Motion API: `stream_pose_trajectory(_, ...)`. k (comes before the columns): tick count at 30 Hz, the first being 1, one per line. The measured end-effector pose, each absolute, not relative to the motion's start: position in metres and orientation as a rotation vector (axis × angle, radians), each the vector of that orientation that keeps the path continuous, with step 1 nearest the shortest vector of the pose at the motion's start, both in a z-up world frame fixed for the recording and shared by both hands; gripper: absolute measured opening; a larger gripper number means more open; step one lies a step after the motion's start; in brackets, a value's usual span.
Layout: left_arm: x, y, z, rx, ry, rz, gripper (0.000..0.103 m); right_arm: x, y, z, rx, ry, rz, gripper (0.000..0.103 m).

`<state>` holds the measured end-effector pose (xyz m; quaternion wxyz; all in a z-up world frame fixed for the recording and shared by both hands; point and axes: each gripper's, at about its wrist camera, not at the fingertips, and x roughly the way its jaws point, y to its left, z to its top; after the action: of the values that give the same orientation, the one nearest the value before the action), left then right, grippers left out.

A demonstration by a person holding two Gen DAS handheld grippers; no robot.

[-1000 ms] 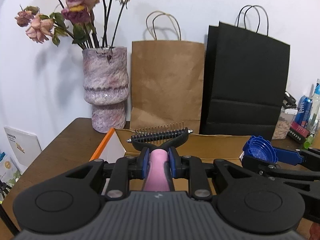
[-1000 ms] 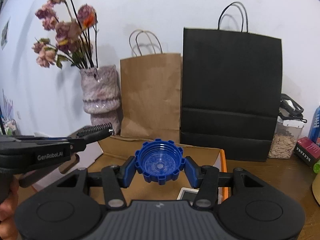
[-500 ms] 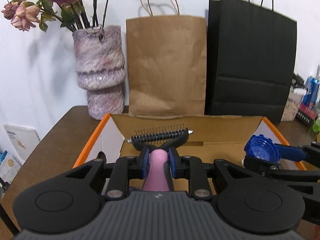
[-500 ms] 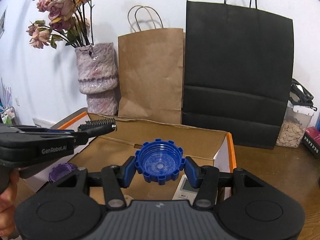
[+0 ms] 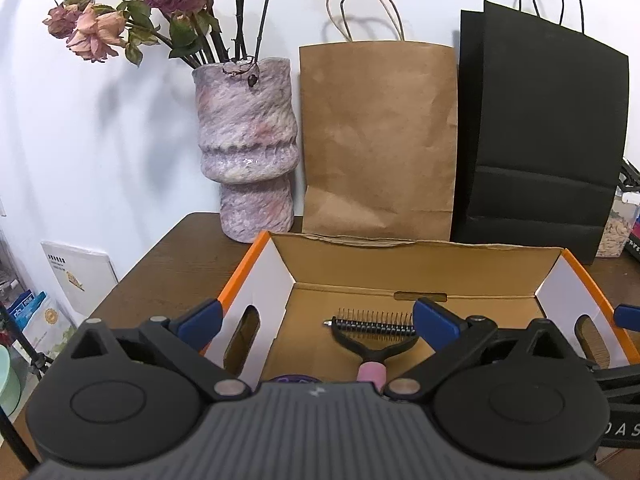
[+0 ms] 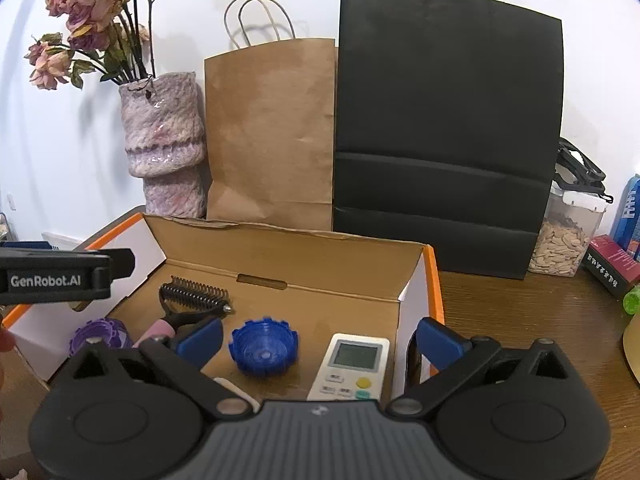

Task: Organize rigid objects
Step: 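Open both tools to drop the brush and cap into the box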

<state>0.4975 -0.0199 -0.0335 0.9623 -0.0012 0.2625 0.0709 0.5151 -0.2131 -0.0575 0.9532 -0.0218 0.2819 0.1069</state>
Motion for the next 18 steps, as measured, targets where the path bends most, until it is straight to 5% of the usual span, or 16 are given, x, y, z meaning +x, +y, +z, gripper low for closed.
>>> stream_pose_trajectory(18,0.464,-0.022,-0.023,0.019,0.496,0.126,0.103,0.485,-0.218,-0.044,-0.054,0.527,0.21,0.103)
